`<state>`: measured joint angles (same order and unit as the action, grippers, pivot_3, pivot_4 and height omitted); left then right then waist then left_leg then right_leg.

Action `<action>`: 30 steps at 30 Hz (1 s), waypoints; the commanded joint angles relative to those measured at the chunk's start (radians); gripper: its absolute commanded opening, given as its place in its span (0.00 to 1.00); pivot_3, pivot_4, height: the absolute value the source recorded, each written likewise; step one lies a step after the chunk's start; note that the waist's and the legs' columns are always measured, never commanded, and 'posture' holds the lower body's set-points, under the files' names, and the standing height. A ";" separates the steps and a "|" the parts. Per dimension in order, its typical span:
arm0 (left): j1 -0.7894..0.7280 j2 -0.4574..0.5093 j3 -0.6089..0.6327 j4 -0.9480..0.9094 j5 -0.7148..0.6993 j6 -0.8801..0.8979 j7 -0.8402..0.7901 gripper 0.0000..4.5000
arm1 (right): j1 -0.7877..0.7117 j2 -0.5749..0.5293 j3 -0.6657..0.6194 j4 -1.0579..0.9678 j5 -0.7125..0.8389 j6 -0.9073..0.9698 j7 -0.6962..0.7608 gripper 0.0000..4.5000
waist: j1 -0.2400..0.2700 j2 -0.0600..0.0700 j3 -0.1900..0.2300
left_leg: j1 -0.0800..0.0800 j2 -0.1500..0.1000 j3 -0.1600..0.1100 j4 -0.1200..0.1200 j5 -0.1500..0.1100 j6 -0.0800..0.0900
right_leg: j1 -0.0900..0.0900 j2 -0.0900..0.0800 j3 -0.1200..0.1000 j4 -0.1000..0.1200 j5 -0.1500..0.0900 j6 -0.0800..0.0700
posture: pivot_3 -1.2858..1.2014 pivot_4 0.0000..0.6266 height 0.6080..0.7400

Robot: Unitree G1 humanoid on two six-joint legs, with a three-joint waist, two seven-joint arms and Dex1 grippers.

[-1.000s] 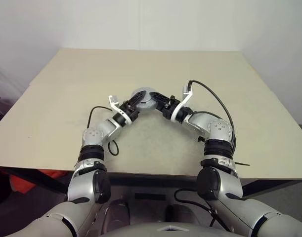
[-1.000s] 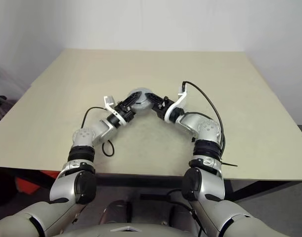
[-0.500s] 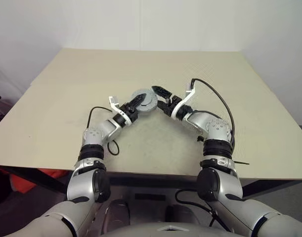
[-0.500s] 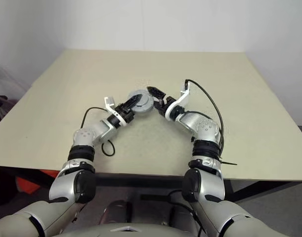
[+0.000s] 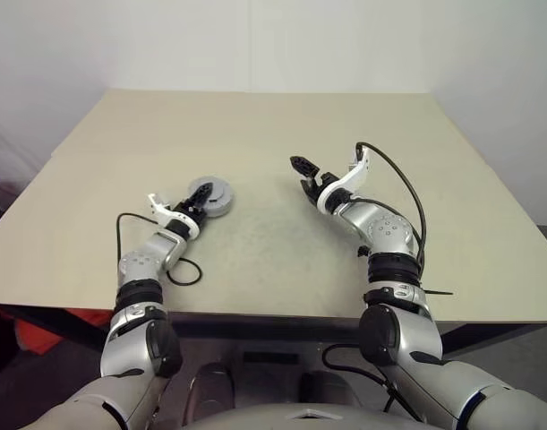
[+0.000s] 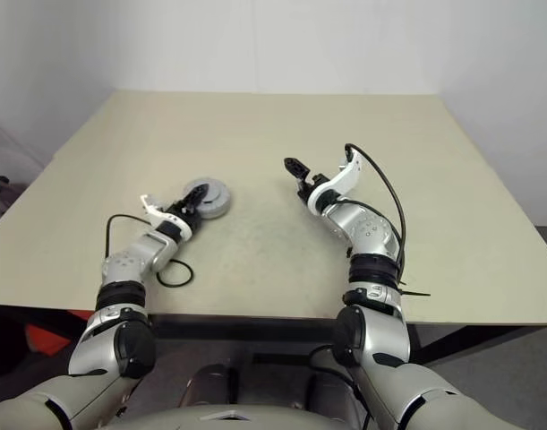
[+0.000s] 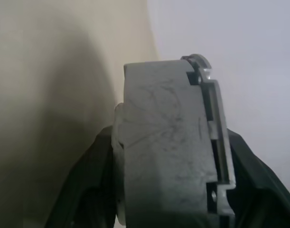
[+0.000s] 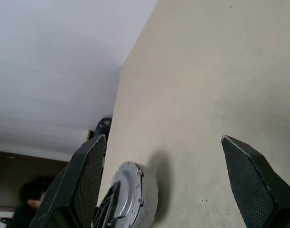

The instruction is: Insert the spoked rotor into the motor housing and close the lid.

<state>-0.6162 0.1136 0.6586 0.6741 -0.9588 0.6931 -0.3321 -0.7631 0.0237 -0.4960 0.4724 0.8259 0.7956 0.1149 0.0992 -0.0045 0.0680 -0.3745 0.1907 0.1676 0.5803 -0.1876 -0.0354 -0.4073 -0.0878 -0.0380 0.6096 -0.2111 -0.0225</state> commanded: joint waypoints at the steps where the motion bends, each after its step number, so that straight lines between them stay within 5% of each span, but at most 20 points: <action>1: 0.004 0.021 0.036 -0.065 -0.021 -0.045 0.029 0.51 | -0.021 0.000 0.011 -0.002 0.016 0.000 0.019 0.98 | 0.000 0.000 0.000 | 0.001 0.000 0.000 0.000 0.000 0.000 | 0.001 0.000 0.000 0.000 0.000 -0.001 | 0.52 0.00 1.00; 7: 0.027 0.031 0.054 -0.092 -0.025 -0.081 0.057 0.51 | -0.037 0.005 0.027 0.036 0.007 -0.002 0.036 0.98 | -0.006 0.000 0.000 | 0.004 0.000 0.000 0.000 0.000 0.000 | 0.002 0.000 0.000 0.001 -0.001 -0.004 | 0.52 0.00 1.00; 13: 0.049 0.056 0.073 -0.128 -0.008 -0.141 0.107 0.94 | -0.050 0.002 0.038 0.068 0.001 -0.003 0.046 0.99 | -0.007 -0.001 0.000 | 0.006 0.001 0.000 0.000 0.000 -0.001 | 0.002 0.001 0.001 0.002 -0.001 -0.005 | 0.52 0.00 1.00; 24: 0.070 0.179 0.103 -0.175 -0.005 -0.173 0.115 0.94 | -0.059 -0.018 0.046 0.118 -0.024 -0.012 0.061 0.99 | 0.003 -0.001 -0.001 | 0.007 0.005 -0.001 0.000 0.003 -0.005 | 0.004 0.002 0.001 0.004 0.000 -0.006 | 0.52 0.00 1.00; 30: 0.089 0.193 0.010 -0.269 0.067 -0.192 0.088 0.94 | -0.044 -0.025 0.113 0.074 -0.090 -0.062 0.112 0.99 | 0.002 -0.002 -0.001 | 0.007 0.006 -0.001 0.001 0.004 -0.006 | 0.004 0.003 0.000 0.005 0.000 -0.006 | 0.52 0.00 1.00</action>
<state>-0.5222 0.2873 0.7129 0.4897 -0.9234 0.5192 -0.2166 -0.7933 0.0056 -0.4120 0.6038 0.7571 0.7683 0.1939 0.1014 -0.0061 0.0671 -0.3671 0.1978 0.1659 0.5814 -0.1838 -0.0419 -0.4030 -0.0846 -0.0382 0.6150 -0.2116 -0.0287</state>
